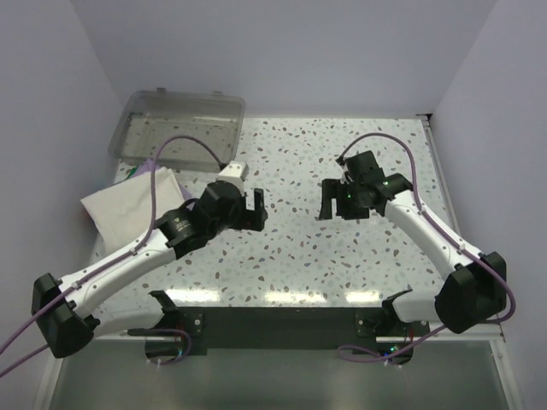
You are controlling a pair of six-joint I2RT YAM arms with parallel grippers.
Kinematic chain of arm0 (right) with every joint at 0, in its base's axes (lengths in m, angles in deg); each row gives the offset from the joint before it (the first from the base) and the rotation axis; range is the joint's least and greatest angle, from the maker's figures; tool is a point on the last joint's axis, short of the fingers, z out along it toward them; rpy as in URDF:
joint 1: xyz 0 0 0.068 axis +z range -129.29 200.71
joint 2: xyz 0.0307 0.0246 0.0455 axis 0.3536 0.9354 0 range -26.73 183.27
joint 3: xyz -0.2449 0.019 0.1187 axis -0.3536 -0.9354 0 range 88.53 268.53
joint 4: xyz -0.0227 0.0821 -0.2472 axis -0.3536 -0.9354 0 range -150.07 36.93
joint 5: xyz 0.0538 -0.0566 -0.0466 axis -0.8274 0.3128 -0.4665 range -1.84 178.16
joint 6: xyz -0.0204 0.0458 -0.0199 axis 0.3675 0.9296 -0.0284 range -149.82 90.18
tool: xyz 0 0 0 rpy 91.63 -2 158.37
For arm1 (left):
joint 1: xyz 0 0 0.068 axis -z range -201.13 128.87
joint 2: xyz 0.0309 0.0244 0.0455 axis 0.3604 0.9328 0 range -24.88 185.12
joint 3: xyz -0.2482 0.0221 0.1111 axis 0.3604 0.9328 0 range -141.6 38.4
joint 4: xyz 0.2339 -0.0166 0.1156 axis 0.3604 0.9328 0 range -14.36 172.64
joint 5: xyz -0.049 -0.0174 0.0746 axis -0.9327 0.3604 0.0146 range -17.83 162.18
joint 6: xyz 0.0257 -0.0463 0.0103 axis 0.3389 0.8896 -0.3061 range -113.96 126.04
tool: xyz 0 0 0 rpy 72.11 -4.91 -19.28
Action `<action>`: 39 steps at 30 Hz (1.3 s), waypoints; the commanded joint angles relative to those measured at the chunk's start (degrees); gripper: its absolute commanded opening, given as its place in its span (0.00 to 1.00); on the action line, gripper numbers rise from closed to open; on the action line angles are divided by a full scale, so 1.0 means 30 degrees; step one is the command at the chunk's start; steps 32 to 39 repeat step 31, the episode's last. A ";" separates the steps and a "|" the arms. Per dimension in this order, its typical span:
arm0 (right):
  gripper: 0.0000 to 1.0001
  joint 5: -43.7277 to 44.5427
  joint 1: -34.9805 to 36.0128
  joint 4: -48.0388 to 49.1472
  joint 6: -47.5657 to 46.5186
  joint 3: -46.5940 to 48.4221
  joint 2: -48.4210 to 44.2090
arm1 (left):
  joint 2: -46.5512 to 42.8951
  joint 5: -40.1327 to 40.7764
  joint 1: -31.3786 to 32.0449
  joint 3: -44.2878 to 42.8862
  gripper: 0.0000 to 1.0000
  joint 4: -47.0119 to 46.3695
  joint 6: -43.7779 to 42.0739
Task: Fold and stack the t-shirts
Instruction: Reset both grippers
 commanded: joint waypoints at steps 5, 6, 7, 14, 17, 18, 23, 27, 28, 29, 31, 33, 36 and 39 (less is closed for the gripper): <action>0.81 0.1550 0.0009 0.2280 0.0890 -0.1646 -0.2317 | 0.1760 0.2308 0.2747 -0.1805 1.00 -0.2399 0.0347; 0.82 0.1726 0.0009 0.2309 0.0890 -0.1734 -0.2495 | 0.1732 0.2396 0.2893 -0.1863 1.00 -0.2720 0.0318; 0.83 0.2105 0.0009 0.2339 0.0832 -0.1909 -0.2642 | 0.1702 0.2455 0.2953 -0.1806 1.00 -0.2926 0.0172; 0.83 0.2602 -0.0049 0.2544 0.0773 -0.2496 -0.3755 | 0.0972 0.3275 0.2924 -0.1455 1.00 -0.4040 0.0141; 0.85 0.2840 -0.0020 0.2748 0.0655 -0.2730 -0.4341 | 0.0503 0.3919 0.2924 -0.1161 1.00 -0.4509 0.0083; 0.85 0.2928 0.0009 0.2749 0.0597 -0.2789 -0.4487 | 0.0385 0.4211 0.2924 -0.1132 1.00 -0.4568 0.0083; 0.86 0.2958 -0.0020 0.3188 0.0187 -0.2964 -0.5307 | 0.0295 0.4975 0.2953 -0.1014 1.00 -0.4511 0.0434; 0.86 0.3221 -0.0020 0.3802 0.0187 -0.3491 -0.6303 | 0.0442 0.4888 0.2924 -0.1190 1.00 -0.4422 0.0376; 0.86 0.3454 -0.0020 0.3920 0.0187 -0.3522 -0.6537 | 0.0500 0.4888 0.2924 -0.1219 1.00 -0.4422 0.0376; 0.87 0.3572 0.0009 0.3921 0.0187 -0.3551 -0.6830 | 0.0588 0.4946 0.2924 -0.1277 1.00 -0.4393 0.0376; 0.88 0.3923 -0.0020 0.3950 0.0099 -0.3551 -0.7182 | 0.0647 0.5209 0.2924 -0.1511 1.00 -0.4160 0.0405; 0.88 0.3923 -0.0020 0.3950 0.0099 -0.3551 -0.7182 | 0.0647 0.5209 0.2924 -0.1511 1.00 -0.4160 0.0405; 0.88 0.3923 -0.0020 0.3950 0.0099 -0.3551 -0.7182 | 0.0647 0.5209 0.2924 -0.1511 1.00 -0.4160 0.0405; 0.88 0.3923 -0.0020 0.3950 0.0099 -0.3551 -0.7182 | 0.0647 0.5209 0.2924 -0.1511 1.00 -0.4160 0.0405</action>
